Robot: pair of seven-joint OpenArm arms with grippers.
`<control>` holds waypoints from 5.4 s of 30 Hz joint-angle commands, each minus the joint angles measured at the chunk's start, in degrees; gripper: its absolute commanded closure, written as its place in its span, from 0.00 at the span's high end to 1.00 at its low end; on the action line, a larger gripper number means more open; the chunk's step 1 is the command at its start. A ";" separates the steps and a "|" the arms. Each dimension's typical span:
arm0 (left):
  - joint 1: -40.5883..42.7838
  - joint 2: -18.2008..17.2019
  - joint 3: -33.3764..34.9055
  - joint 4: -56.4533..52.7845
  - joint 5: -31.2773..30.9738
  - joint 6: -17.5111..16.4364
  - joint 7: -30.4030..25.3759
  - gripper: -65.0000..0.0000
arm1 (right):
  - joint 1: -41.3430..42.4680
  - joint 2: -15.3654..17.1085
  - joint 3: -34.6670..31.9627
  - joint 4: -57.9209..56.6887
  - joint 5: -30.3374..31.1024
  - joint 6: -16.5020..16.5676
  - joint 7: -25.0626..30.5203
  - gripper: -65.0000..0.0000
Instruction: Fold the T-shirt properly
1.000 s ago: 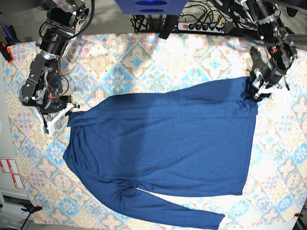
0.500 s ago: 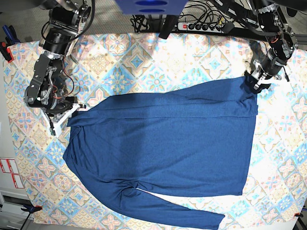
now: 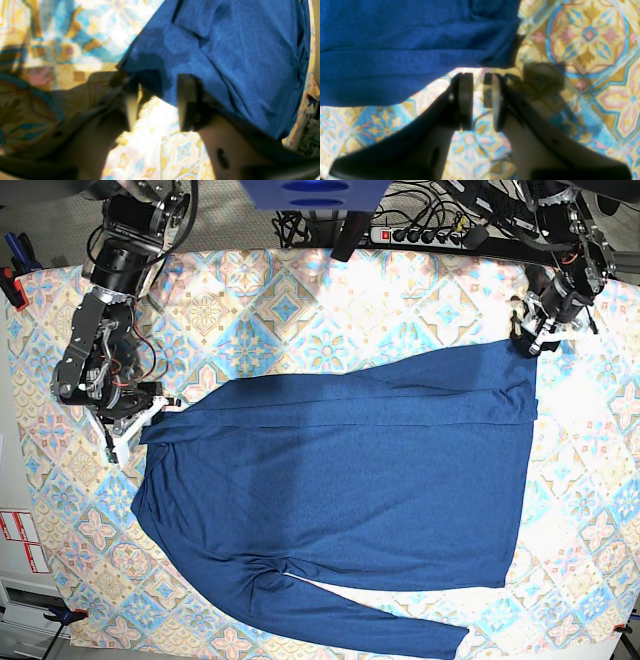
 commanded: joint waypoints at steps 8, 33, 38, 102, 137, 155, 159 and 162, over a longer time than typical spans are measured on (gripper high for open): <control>0.22 -0.56 -0.39 0.84 -0.24 -0.38 -0.16 0.56 | 1.17 0.62 -0.65 0.76 0.49 0.11 0.91 0.20; -8.40 -0.91 -1.71 -6.73 -0.59 -0.82 -0.60 0.00 | 1.17 0.62 -0.39 1.03 0.57 0.11 0.91 0.20; -8.84 -0.74 -4.26 -0.84 -0.59 -0.82 -0.16 0.00 | 1.17 0.62 -0.39 1.03 0.57 0.11 0.91 0.20; -22.11 -0.91 -1.53 -6.81 -0.51 -0.82 -0.52 0.00 | 9.17 1.15 14.38 -8.11 8.40 0.20 -3.14 0.00; -40.84 -0.74 3.22 -24.04 15.93 -0.82 -10.80 0.00 | 19.01 0.71 7.52 -18.93 11.83 0.20 7.94 0.04; -32.40 -0.65 2.95 -13.32 19.19 -0.82 -5.26 0.37 | 14.27 1.15 1.11 -15.67 11.83 0.20 8.38 0.25; -27.30 -0.56 3.13 -10.86 13.30 -0.82 -5.00 0.37 | 13.47 1.41 1.02 -16.11 9.98 0.11 8.38 0.25; -25.19 -0.56 3.13 -11.21 12.07 -0.82 -5.35 0.37 | 13.74 1.32 1.11 -16.11 5.41 0.02 8.47 0.26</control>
